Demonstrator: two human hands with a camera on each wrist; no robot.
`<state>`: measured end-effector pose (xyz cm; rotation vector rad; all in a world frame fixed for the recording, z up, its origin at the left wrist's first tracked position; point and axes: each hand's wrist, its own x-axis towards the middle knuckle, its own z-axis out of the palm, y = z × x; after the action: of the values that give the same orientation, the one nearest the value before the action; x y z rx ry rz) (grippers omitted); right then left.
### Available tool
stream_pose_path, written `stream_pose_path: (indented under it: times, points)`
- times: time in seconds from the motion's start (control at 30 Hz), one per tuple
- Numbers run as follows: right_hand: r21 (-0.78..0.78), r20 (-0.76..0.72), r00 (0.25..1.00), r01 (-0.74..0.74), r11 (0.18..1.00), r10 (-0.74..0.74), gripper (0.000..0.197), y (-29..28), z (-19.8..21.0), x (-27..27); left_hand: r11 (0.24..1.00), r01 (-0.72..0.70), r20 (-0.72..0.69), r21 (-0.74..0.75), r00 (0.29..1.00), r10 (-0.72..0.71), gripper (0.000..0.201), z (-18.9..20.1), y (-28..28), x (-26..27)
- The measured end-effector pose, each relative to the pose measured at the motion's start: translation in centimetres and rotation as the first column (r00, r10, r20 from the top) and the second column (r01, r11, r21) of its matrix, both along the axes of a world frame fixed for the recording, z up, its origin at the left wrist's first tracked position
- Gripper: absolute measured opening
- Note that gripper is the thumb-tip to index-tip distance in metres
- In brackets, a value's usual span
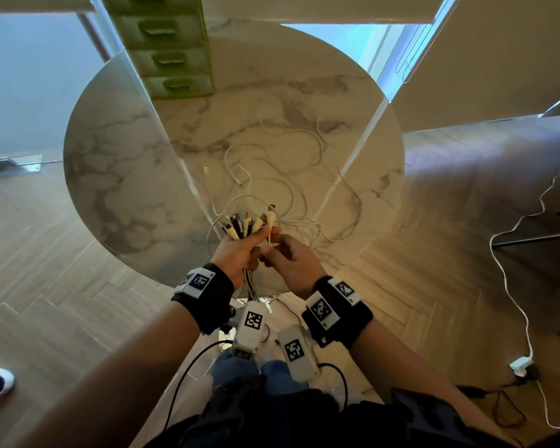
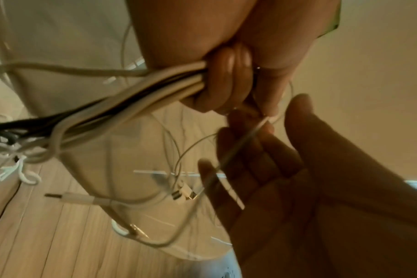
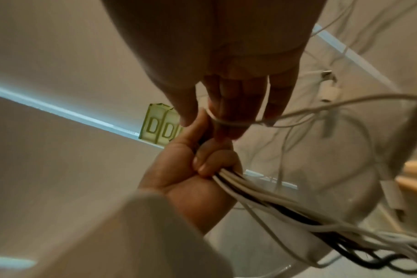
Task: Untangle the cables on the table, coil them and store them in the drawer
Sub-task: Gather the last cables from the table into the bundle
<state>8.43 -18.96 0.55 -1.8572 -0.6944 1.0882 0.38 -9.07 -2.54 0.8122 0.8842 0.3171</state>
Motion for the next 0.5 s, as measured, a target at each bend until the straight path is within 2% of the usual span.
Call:
stream_pose_path:
  times: [0.1,0.23,0.37,0.47,0.5]
  points:
    - [0.041,0.045,0.999,0.016,0.999,-0.018,0.02,0.4,-0.2,0.2,0.998,-0.028,-0.014,0.055,0.999,0.029,0.013,-0.1,0.0,-0.5]
    - [0.059,-0.11,0.983,0.151,0.987,-0.144,0.024,-0.8,-1.0,0.3,0.995,0.006,-0.034,0.095,0.999,-0.002,0.011,-0.1,-0.1,-1.7]
    - [0.031,-0.219,0.959,0.193,0.981,-0.182,0.032,-1.8,-0.6,0.6,0.995,0.057,0.047,0.077,0.997,-0.06,0.032,0.1,-0.5,-3.2]
    - [0.053,-0.338,0.908,0.279,0.959,-0.246,0.028,-2.4,-0.2,0.5,0.981,0.159,0.088,0.113,0.982,-0.169,0.02,0.7,-1.0,-4.2]
    - [0.061,-0.382,0.886,0.308,0.949,-0.263,0.024,-2.5,0.0,0.4,0.974,0.187,0.086,0.125,0.976,-0.198,0.023,0.8,-1.2,-4.5]
